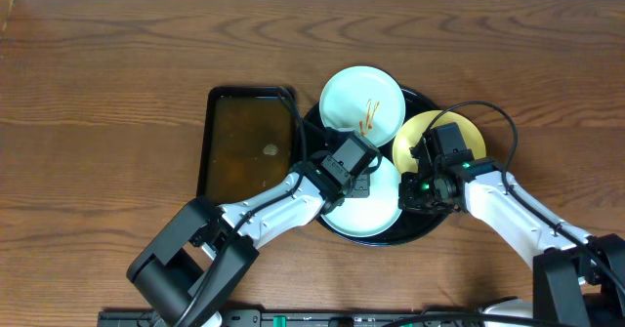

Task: Clean dirty plates on tray and stack at the side
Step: 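Scrub the lower green plate with the sponge while right gripper holds it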

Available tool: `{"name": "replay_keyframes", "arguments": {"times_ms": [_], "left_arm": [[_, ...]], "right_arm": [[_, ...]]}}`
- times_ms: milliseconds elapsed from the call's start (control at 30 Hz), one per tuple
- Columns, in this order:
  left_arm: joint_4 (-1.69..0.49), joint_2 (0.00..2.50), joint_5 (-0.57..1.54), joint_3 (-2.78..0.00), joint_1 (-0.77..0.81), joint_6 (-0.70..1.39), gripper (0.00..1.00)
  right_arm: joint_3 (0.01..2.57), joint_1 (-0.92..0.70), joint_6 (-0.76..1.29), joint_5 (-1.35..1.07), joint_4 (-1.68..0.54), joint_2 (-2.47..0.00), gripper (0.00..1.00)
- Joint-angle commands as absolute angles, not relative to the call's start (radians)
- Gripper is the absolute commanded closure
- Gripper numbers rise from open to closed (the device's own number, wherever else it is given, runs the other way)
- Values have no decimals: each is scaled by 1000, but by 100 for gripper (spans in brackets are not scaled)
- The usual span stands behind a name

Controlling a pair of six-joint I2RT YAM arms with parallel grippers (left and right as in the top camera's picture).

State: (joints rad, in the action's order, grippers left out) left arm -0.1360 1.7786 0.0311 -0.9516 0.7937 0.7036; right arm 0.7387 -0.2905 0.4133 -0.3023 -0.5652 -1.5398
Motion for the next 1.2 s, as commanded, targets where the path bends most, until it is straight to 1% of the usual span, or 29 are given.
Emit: {"name": "replay_keyframes", "arguments": {"times_ms": [0,200,400,633,767,833,900,967,1067,1167], "left_arm": [[-121,1796,150,-970,812,705,92],[-133,1796,125,-970,885,704,92],[-143,1796,38,-969,891,698,92],[-165,1798,-170,-969,822,649,93],[-184,1797,-161,-969,765,646,92],[-186,1789,-93,-969,751,588,92],[-194,1758,7,-969,746,543,93],[-245,1693,26,-970,746,543,93],[-337,1580,-24,-969,744,543,93],[-415,1474,-123,-969,733,543,93]], "right_arm": [[735,-303,411,-304,-576,-1543,99],[735,-303,411,-304,-576,-1543,99],[735,-303,411,-304,-577,-1543,99],[735,-303,411,-308,-580,-1543,99],[735,-303,411,-308,-580,-1543,99],[735,-303,411,-308,-580,-1543,99],[735,-303,411,-307,-580,-1543,99],[735,-303,411,-307,-579,-1543,99],[735,-303,410,-295,-576,-1543,99],[735,-303,410,-295,-572,-1543,99]]}}
